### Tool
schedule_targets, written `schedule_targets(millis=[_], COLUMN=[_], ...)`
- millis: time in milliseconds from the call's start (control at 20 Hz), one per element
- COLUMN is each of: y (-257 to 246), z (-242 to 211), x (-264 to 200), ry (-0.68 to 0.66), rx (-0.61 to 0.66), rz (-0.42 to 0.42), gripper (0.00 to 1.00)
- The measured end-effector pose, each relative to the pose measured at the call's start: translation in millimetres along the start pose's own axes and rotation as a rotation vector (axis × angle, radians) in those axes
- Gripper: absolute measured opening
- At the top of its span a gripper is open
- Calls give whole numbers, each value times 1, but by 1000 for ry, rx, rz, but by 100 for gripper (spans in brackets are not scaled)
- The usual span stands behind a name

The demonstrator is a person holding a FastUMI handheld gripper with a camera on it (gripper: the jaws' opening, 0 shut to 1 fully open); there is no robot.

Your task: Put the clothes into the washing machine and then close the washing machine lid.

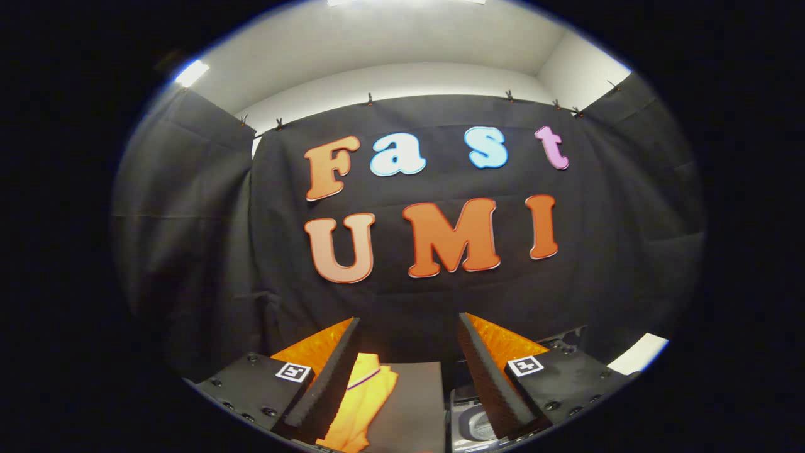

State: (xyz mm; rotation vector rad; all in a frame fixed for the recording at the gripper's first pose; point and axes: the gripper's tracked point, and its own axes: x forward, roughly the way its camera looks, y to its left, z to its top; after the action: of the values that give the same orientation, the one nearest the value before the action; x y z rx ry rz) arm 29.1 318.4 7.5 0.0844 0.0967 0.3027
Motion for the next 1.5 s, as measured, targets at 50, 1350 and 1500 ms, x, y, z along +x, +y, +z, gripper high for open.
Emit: schedule_targets(millis=[50,1350,1500], y=[20,134,129], z=[-8,-250,-249], x=[9,95,96], ry=[27,598,596], rx=[10,23,-20], rz=[25,-99,-72], gripper=[98,97,97])
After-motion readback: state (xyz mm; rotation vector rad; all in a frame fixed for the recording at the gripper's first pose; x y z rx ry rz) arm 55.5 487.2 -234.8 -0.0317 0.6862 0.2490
